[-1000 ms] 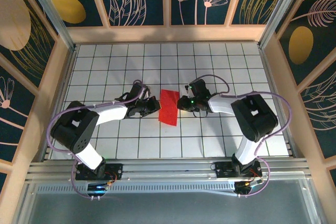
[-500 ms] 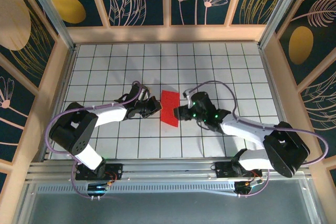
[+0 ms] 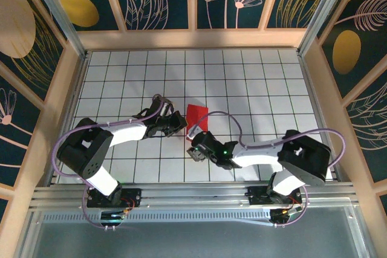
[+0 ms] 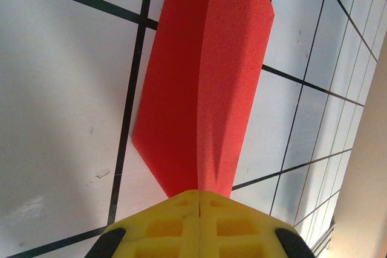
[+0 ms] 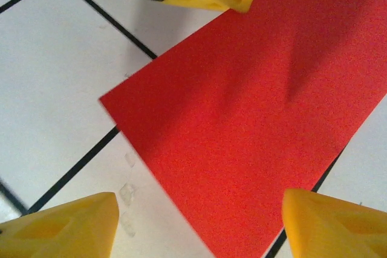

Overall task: Fold a paper plane with a square sheet of paper (fold left side to right side)
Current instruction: Third fold the triangle at the center of the table.

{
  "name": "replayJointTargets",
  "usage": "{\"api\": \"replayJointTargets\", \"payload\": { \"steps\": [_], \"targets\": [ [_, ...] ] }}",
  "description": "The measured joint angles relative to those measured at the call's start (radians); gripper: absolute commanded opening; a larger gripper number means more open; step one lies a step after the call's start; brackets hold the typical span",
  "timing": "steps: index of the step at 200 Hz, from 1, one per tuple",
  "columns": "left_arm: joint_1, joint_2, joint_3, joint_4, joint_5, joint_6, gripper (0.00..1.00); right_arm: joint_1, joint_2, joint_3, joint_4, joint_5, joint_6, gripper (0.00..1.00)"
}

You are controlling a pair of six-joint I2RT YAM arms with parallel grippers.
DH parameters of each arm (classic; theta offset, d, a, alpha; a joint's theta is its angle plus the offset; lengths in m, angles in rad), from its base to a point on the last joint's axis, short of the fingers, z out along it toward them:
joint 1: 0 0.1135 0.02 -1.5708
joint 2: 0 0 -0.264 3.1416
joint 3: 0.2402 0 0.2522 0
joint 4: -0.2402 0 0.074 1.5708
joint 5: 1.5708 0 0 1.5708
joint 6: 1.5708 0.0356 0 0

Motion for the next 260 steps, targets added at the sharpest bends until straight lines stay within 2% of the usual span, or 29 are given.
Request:
{"api": "replayJointTargets", "payload": {
  "steps": [78,97,115,150,175,202,224,260],
  "targets": [
    [-0.003,0.000,0.000,0.000,-0.001,0.000,0.00,0.000,0.037,0.056,0.044,0.035,-0.061,0.35],
    [-0.003,0.000,0.000,0.000,-0.001,0.000,0.00,0.000,0.037,0.055,0.043,0.034,-0.059,0.20],
    [-0.003,0.000,0.000,0.000,-0.001,0.000,0.00,0.000,0.035,0.055,0.042,0.031,-0.046,0.00],
    [-0.005,-0.007,0.000,-0.008,-0.013,0.002,0.10,0.000,0.025,0.048,0.040,0.022,-0.033,0.00],
    [-0.009,-0.036,0.001,-0.037,-0.042,0.016,0.29,-0.012,0.010,0.022,0.040,-0.023,-0.010,0.00],
    [0.002,-0.072,0.018,-0.089,-0.078,0.049,0.38,-0.047,-0.026,-0.016,0.041,-0.096,0.019,0.00],
    [0.024,-0.110,0.031,-0.125,-0.101,0.080,0.38,-0.090,-0.061,-0.044,0.057,-0.170,0.047,0.00],
    [0.040,-0.084,0.116,-0.151,-0.075,0.164,0.23,-0.174,-0.103,-0.102,0.101,-0.319,0.095,0.00]
  ]
}}
